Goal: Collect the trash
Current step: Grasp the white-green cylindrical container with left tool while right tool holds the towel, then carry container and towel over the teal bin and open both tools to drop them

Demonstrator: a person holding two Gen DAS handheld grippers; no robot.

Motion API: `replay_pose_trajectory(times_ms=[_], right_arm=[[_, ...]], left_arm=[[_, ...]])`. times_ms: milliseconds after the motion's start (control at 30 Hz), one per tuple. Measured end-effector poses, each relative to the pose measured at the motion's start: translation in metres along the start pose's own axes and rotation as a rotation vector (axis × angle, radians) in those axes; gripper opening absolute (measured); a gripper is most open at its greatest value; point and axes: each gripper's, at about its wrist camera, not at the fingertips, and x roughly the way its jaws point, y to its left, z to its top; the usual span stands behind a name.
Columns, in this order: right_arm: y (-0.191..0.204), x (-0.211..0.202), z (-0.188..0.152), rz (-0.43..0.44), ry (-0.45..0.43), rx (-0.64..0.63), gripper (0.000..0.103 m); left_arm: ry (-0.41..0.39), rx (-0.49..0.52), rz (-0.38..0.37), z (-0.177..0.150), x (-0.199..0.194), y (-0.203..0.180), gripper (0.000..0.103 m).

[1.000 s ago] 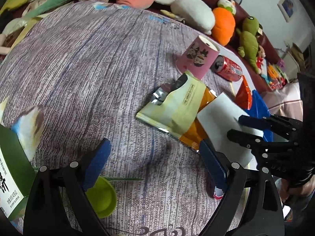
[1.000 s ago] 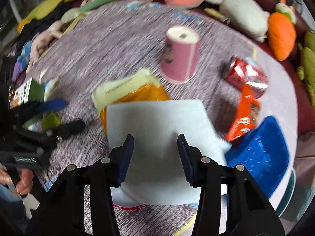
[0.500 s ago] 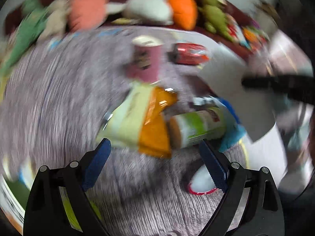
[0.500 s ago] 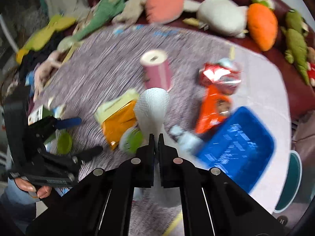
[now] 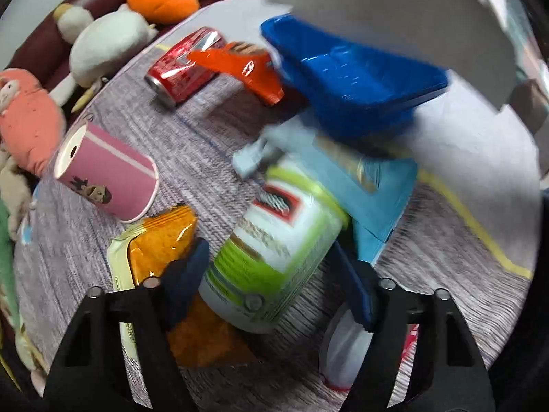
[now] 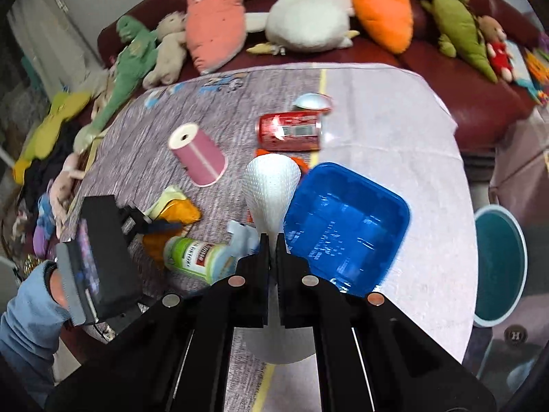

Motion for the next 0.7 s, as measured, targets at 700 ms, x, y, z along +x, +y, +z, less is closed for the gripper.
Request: replay_pose_trajectory(times_ms=[700], right_arm=[[-0.076,-0.043,-0.019,0.037,-0.101,0.134,0.004]], left_arm=[[-0.172,-0.471,-0.072,0.012,-0.086,0.007,0.051]])
